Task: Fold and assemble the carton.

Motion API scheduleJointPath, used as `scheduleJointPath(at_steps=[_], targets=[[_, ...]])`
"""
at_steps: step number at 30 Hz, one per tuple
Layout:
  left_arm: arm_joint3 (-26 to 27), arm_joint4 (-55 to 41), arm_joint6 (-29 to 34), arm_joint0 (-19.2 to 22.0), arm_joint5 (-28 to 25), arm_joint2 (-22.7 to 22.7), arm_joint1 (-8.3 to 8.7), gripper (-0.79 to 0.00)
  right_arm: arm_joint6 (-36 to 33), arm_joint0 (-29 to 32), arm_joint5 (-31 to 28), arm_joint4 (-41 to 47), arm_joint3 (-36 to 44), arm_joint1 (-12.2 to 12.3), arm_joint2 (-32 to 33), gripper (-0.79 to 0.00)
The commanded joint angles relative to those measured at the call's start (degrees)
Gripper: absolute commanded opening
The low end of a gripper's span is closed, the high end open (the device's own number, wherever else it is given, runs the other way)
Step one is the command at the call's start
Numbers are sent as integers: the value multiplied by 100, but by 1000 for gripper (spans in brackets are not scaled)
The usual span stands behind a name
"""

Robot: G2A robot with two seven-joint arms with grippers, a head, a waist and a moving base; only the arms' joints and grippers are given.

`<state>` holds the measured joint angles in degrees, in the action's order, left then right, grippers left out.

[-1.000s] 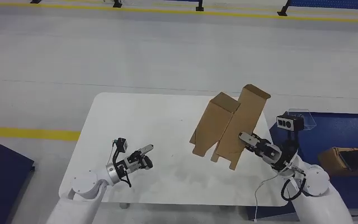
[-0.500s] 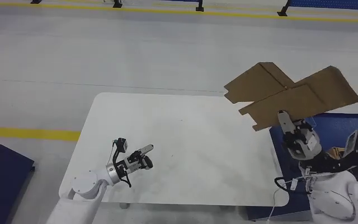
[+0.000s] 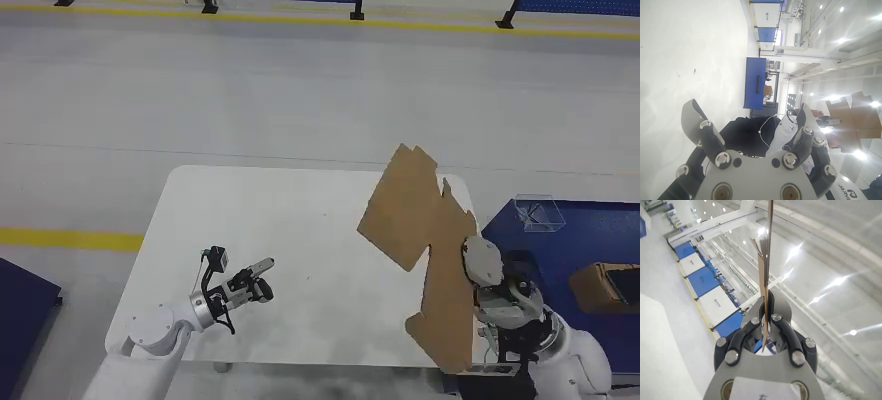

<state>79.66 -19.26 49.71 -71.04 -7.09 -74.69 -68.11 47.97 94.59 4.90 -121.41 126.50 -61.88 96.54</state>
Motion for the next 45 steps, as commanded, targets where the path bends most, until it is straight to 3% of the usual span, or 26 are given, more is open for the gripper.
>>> scheduleJointPath(at_steps=[1, 6, 9, 12, 16, 17, 20, 23, 28, 32, 36, 45], targets=[[0, 0, 0, 0, 0, 0, 0, 0, -19, -46, 393, -746, -9, 0, -50, -785], [0, 0, 0, 0, 0, 0, 0, 0, -72, -180, 723, -1589, -126, -4, -336, -785], [0, 0, 0, 0, 0, 0, 0, 0, -187, -210, 427, -1103, -87, -16, -455, -785], [0, 0, 0, 0, 0, 0, 0, 0, -469, -175, -419, 422, 107, -35, -456, -785], [0, 0, 0, 0, 0, 0, 0, 0, -1322, -167, -1977, 3312, 262, -46, -75, -785], [0, 0, 0, 0, 0, 0, 0, 0, -1774, -172, -2583, 4324, 246, -37, 43, -785], [0, 0, 0, 0, 0, 0, 0, 0, -3041, -225, -3616, 6535, 75, 2, 228, -785], [0, 0, 0, 0, 0, 0, 0, 0, -4975, -431, -4057, 8901, -195, 103, 327, -785], [0, 0, 0, 0, 0, 0, 0, 0, -8352, -959, -3320, 12309, -661, 315, 156, -785], [0, 0, 0, 0, 0, 0, 0, 0, -9932, -1307, -2644, 14041, -1095, 403, -6, -785], [0, 0, 0, 0, 0, 0, 0, 0, -10787, -1523, -1941, 15159, -1452, 437, -173, -785], [0, 0, 0, 0, 0, 0, 0, 0, -10850, -1537, -1883, 15186, -1487, 441, -181, -785]])
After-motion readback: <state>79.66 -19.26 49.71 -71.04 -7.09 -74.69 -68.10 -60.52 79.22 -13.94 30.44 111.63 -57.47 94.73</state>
